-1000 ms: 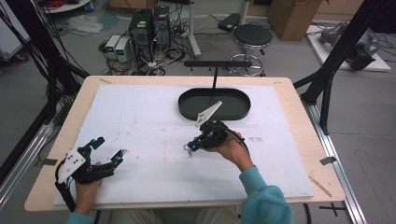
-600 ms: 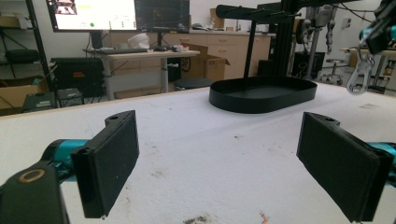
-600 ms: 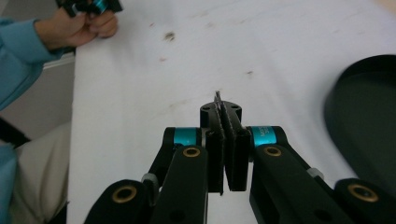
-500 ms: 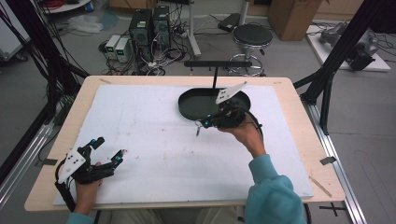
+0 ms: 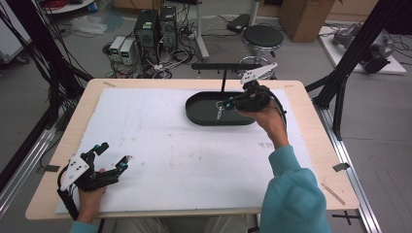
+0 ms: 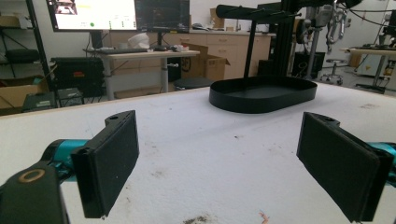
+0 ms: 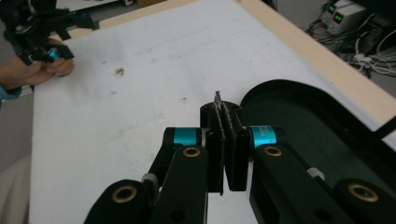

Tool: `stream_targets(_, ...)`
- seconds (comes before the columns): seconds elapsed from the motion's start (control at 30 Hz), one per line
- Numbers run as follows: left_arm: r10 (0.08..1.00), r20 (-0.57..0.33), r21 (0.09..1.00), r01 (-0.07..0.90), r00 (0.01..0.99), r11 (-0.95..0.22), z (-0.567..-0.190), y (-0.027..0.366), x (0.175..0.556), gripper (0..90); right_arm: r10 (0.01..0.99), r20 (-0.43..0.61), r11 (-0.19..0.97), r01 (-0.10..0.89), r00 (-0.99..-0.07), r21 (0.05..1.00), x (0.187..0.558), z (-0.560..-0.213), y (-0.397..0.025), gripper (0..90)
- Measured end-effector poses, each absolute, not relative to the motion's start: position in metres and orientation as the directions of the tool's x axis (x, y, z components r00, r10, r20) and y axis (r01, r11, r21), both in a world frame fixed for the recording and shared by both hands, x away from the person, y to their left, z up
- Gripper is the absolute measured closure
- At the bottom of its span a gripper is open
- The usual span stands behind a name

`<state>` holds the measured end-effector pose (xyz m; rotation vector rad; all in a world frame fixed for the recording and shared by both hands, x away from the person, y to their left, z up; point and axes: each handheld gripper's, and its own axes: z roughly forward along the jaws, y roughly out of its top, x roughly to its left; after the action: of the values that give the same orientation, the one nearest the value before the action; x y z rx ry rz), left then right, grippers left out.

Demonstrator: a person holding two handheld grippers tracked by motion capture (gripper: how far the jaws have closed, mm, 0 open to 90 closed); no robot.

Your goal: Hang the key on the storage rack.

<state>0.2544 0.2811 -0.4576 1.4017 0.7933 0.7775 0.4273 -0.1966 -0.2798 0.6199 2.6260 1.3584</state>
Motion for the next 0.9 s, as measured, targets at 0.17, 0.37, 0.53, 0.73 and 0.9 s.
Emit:
stream_targets(0.17,0.847,-0.017,1.0,-0.002,0.531,0.021,-0.458,0.281,0.254,13.3,0.455,0.057,0.513,0.314,-0.889,0.799,0.441,-0.265,-0.207,89.1)
stream_targets(0.37,0.847,-0.017,1.0,-0.001,0.531,0.02,-0.457,0.281,0.254,13.3,0.49,0.041,0.515,0.327,-0.871,0.792,0.456,-0.253,-0.223,89.2)
stream_targets(0.53,0.847,-0.015,1.0,-0.002,0.531,0.019,-0.457,0.281,0.254,13.3,0.526,0.033,0.503,0.342,-0.85,0.794,0.467,-0.24,-0.234,89.1)
stream_targets(0.73,0.847,-0.015,1.0,-0.002,0.532,0.019,-0.457,0.281,0.254,13.3,0.541,0.009,0.524,0.346,-0.841,0.778,0.478,-0.23,-0.234,89.1)
stream_targets(0.9,0.847,-0.016,1.0,-0.002,0.532,0.02,-0.458,0.281,0.254,13.3,0.549,-0.006,0.543,0.351,-0.836,0.763,0.492,-0.225,-0.232,89.1)
